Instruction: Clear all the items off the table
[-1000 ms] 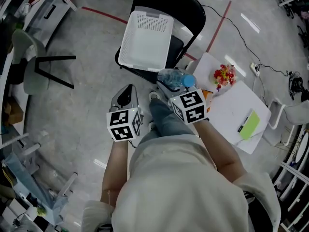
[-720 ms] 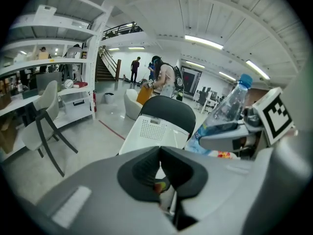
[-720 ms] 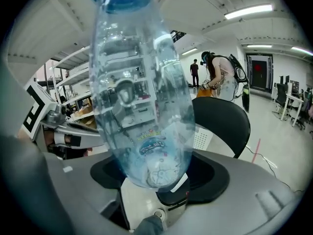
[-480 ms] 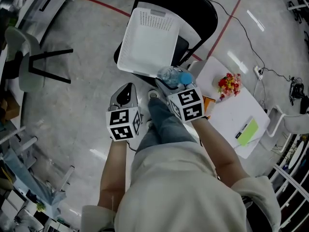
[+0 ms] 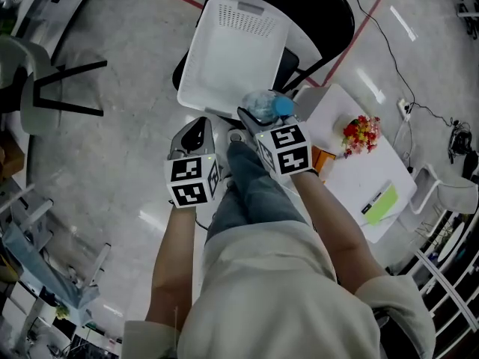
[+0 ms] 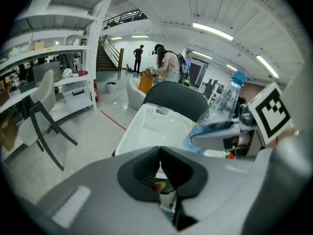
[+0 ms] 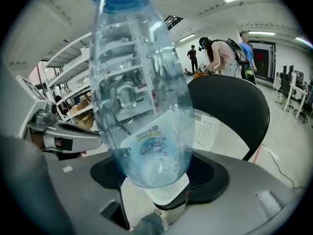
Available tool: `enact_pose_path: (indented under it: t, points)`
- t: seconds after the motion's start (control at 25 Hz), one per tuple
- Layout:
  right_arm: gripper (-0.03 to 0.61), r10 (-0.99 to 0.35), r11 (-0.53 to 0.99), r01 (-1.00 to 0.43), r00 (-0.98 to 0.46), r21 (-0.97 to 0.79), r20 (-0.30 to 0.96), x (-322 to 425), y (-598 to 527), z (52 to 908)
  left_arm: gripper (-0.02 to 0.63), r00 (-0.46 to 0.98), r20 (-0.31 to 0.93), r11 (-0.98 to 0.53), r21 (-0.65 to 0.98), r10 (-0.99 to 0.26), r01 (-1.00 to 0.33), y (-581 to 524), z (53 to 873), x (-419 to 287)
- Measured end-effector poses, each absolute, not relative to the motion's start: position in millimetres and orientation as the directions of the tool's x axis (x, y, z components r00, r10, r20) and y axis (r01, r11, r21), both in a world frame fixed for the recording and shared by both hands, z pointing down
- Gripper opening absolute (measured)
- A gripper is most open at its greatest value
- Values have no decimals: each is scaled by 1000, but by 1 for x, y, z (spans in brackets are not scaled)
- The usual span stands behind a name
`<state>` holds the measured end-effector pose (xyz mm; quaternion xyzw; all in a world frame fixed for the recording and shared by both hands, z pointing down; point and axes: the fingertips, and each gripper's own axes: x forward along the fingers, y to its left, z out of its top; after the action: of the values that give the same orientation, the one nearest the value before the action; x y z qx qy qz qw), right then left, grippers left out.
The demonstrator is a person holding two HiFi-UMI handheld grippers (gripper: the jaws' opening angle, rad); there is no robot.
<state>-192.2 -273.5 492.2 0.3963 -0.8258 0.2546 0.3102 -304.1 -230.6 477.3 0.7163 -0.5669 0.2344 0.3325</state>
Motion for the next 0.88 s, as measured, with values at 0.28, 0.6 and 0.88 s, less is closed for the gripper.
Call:
enact_pose_path:
  t: [0.28,0.6,0.88]
  points:
    - [339,-460,553,-812,-484,-186,744,-200,-297,524,8,246,737,-123,218,-629,-968,-253,499,-306]
    - [339,-426,552,-810,-476,-196,769,-209,-313,547,8,246,758,-118,220,-604,-968,-267,516,-309]
    - [395,-378,537,-814,-465,-220,800,-208,-313,562,8,261,759,-128,232,-596,-964,-276,520,-305]
